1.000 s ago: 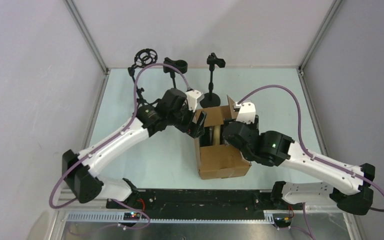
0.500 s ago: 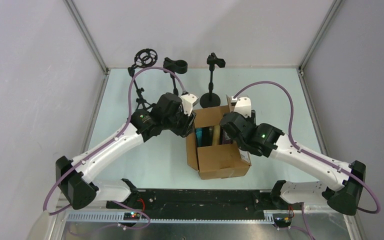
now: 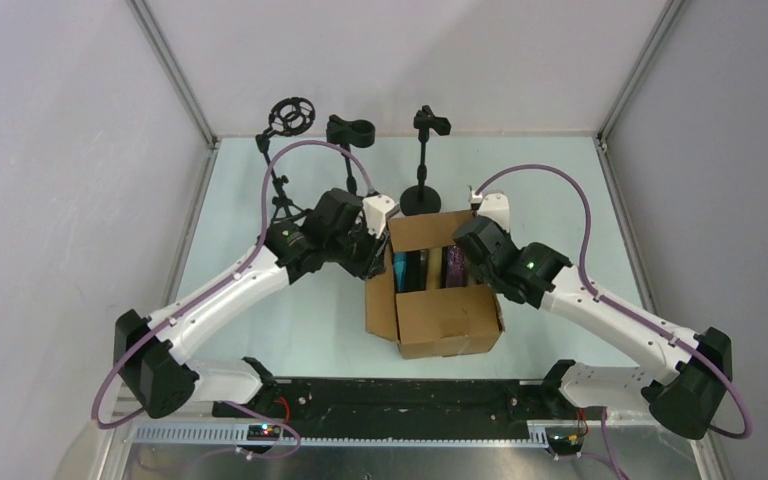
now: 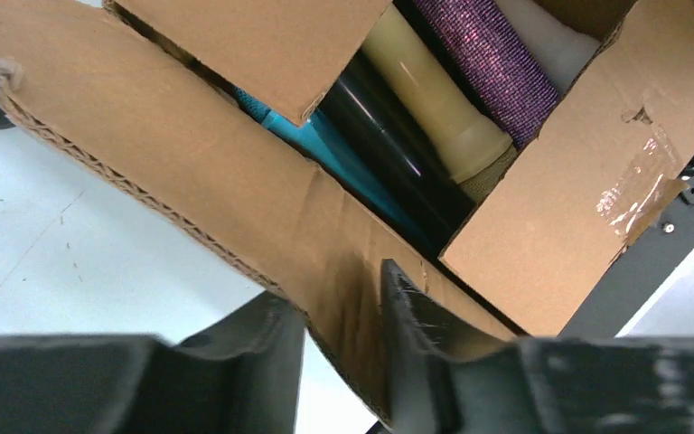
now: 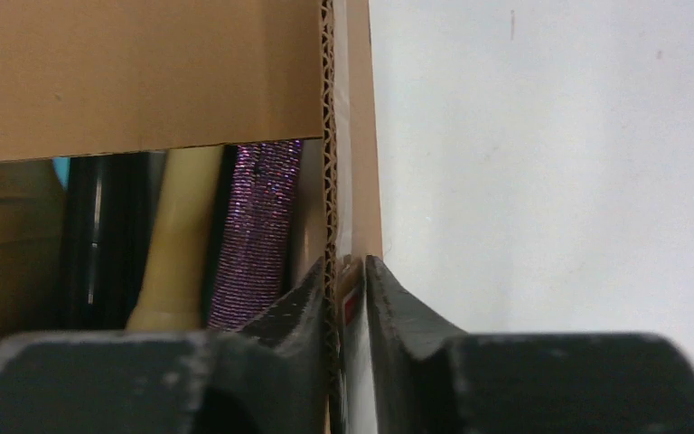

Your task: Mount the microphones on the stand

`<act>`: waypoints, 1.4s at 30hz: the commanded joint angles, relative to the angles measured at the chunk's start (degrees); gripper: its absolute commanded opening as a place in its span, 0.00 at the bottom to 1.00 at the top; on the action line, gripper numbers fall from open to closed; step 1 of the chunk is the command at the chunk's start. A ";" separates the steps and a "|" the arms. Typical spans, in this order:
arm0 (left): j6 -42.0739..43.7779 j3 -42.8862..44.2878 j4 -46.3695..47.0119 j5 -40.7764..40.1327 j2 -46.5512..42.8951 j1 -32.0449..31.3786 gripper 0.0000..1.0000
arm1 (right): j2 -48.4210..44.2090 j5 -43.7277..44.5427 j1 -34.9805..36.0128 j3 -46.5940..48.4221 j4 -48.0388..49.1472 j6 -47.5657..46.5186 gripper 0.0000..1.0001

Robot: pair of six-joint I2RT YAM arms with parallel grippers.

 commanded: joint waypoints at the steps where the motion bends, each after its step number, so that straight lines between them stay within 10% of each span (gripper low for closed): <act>1: 2.46 1.67 -0.80 6.26 2.78 0.47 0.21 | -0.51 -1.59 -0.93 -0.23 0.99 -1.57 0.17; 5: 2.64 3.17 -2.17 6.38 2.24 1.89 0.01 | -2.56 -5.24 -0.66 -0.29 1.46 -1.57 0.00; 28: 15.25 -7.30 -17.68 0.14 -33.64 13.30 0.02 | 3.70 -21.90 14.24 2.60 19.88 7.96 0.00; 31: 18.51 -7.13 -16.75 -7.08 -32.05 13.34 0.42 | 4.33 -19.17 14.72 2.61 17.85 8.80 0.00; 36: 22.94 -6.53 -15.60 -19.41 -26.78 13.34 0.59 | 4.72 -14.58 16.78 2.45 15.29 10.15 0.00; 42: 27.67 5.79 -14.26 -11.57 -27.49 13.34 0.80 | 4.85 -13.07 18.82 2.24 15.77 10.63 0.00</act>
